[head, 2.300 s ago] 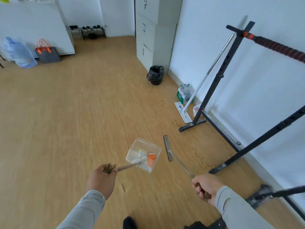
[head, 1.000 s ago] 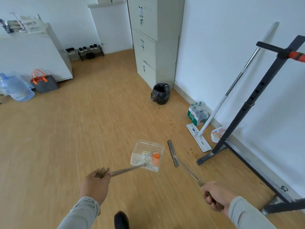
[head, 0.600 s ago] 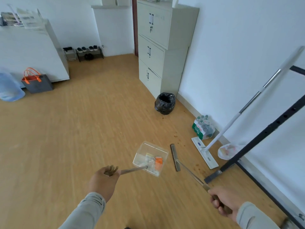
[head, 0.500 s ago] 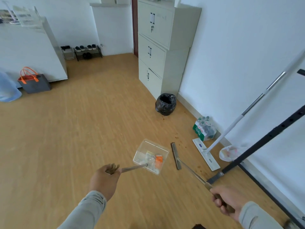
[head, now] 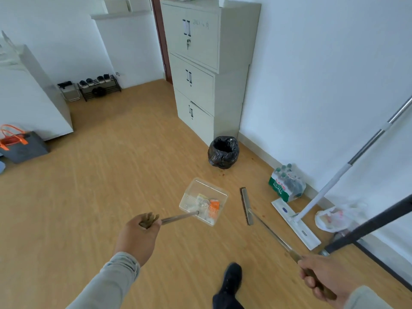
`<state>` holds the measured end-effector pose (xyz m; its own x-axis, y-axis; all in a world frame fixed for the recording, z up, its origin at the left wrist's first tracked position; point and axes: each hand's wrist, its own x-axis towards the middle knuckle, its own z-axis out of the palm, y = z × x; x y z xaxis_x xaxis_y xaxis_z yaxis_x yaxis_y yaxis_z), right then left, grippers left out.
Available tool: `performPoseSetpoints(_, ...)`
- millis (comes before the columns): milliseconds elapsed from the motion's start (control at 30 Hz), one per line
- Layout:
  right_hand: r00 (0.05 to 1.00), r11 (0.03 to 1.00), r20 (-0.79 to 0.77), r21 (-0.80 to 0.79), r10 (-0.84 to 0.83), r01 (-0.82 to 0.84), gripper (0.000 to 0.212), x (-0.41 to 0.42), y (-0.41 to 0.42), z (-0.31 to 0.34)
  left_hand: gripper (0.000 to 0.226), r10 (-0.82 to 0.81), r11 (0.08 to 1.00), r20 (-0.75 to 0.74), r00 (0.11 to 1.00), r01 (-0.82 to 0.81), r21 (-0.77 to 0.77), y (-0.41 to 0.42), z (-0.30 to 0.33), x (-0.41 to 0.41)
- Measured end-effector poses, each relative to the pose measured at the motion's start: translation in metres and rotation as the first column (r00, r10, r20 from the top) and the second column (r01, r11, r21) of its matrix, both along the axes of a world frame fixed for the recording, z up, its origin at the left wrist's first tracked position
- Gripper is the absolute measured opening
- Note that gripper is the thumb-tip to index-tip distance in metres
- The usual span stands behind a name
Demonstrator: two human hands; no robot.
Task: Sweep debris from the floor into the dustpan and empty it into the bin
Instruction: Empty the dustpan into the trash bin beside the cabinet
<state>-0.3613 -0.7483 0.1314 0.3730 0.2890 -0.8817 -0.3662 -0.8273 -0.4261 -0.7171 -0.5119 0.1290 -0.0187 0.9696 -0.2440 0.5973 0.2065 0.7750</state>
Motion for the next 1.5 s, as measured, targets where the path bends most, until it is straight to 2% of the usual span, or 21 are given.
performPoseSetpoints(67,1.0,1.0,-0.025,-0.008,0.01,-0.01,0.025,0.026,0.033,-0.006,0.014,-0.038,0.999,-0.022,0.999,0.039,0.02,0.049,0.008,0.026)
performPoseSetpoints(267,0.998,0.996,-0.048,0.077,-0.034,0.037,0.019,0.083,0.115,0.001,0.018,-0.115,0.988,-0.102,0.988,0.124,0.089,0.185,0.05,0.107)
performPoseSetpoints(400,0.996,0.985,-0.004,0.148,-0.086,0.086,0.015,0.114,0.154,0.011,0.019,-0.172,0.973,-0.152,0.973,0.192,0.129,0.249,0.075,0.149)
performPoseSetpoints(500,0.992,0.979,-0.012,0.16,-0.125,0.125,0.007,0.127,0.173,0.018,0.018,-0.229,0.95,-0.197,0.953,0.263,0.167,0.291,0.09,0.178)
performPoseSetpoints(733,0.982,0.967,0.038,0.187,-0.185,0.175,0.023,0.135,0.22,0.018,0.011,-0.362,0.892,-0.193,0.912,0.399,0.211,0.405,0.105,0.242)
performPoseSetpoints(800,0.974,0.958,0.042,0.193,-0.224,0.212,0.012,0.132,0.24,0.021,0.01,-0.419,0.857,-0.226,0.88,0.465,0.222,0.442,0.106,0.258)
performPoseSetpoints(900,0.967,0.953,0.058,0.196,-0.246,0.231,0.007,0.125,0.279,0.026,0.01,-0.523,0.786,-0.288,0.802,0.585,0.201,0.499,0.102,0.279)
performPoseSetpoints(1000,0.964,0.954,0.073,0.183,-0.256,0.239,0.016,0.114,0.322,0.026,0.008,-0.612,0.707,-0.317,0.725,0.681,0.194,0.557,0.097,0.303)
performPoseSetpoints(1100,0.944,0.932,0.073,0.2,-0.321,0.301,0.018,0.097,0.369,0.031,0.012,-0.673,0.598,-0.412,0.614,0.78,0.186,0.612,0.09,0.323)
performPoseSetpoints(1200,0.924,0.907,0.041,0.212,-0.38,0.363,0.02,0.081,0.414,0.041,0.013,-0.687,0.489,-0.524,0.503,0.854,0.179,0.657,0.088,0.339)
performPoseSetpoints(1333,0.903,0.886,0.014,0.2,-0.429,0.418,0.02,0.069,0.469,0.051,0.012,-0.724,0.332,-0.598,0.344,0.933,0.135,0.693,0.089,0.359)
performPoseSetpoints(1500,0.867,0.854,0.03,0.194,-0.497,0.482,0.017,0.068,0.523,0.051,0.025,-0.668,0.14,-0.731,0.144,0.988,0.067,0.715,0.086,0.381)
